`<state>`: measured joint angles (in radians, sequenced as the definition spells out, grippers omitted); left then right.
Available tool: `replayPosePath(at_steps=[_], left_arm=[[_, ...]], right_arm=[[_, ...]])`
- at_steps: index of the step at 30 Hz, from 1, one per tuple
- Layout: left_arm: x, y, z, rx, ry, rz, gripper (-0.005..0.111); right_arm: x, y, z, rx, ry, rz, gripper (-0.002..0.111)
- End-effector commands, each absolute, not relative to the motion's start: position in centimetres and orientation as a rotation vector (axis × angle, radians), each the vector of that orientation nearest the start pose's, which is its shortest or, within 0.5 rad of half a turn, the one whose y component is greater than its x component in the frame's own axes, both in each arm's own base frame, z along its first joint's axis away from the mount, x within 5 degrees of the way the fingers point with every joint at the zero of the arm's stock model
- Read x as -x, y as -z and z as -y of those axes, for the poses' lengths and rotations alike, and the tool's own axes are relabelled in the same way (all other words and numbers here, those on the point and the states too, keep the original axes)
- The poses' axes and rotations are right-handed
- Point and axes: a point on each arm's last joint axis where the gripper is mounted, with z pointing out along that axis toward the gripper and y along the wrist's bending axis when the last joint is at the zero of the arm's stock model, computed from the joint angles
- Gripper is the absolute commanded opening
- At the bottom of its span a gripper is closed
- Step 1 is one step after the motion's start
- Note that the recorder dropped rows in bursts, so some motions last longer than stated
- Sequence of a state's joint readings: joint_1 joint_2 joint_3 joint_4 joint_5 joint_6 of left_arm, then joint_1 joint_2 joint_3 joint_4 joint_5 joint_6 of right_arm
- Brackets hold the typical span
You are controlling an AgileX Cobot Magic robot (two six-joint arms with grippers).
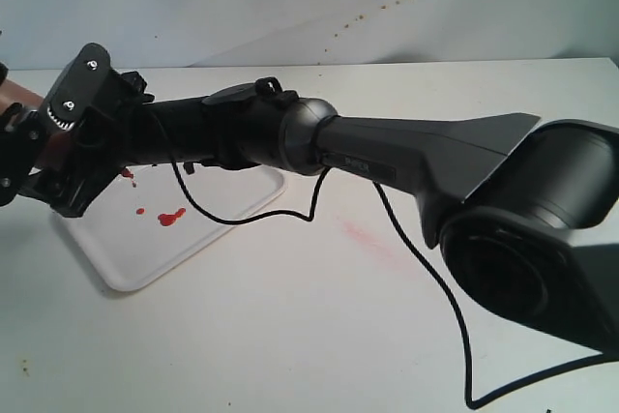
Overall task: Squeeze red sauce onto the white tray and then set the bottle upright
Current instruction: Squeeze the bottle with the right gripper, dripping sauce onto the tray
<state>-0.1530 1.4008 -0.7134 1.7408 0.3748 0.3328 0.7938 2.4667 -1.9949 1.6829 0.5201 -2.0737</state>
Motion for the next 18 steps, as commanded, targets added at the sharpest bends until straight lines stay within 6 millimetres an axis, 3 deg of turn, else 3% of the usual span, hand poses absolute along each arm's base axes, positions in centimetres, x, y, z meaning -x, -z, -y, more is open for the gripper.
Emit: replayPosePath(at_steps=[1,8,18], left_arm=[[-28.4,-24.9,1.8,2.578,1.735,1.615,0.000],[-28.4,-24.9,1.8,2.578,1.735,1.615,0.000],[-28.4,-24.9,1.9,2.599,1.727,1.606,0.000]], right_arm=[[-37.3,-16.3,-41.4,1.344,-0.887,-1.396,0.105],[-39.1,-16.6,-38.6,1.366,-0.984,-1.358,0.105],[-38.4,-16.5,-39.3,1.415,-0.940,-1.305,0.105]])
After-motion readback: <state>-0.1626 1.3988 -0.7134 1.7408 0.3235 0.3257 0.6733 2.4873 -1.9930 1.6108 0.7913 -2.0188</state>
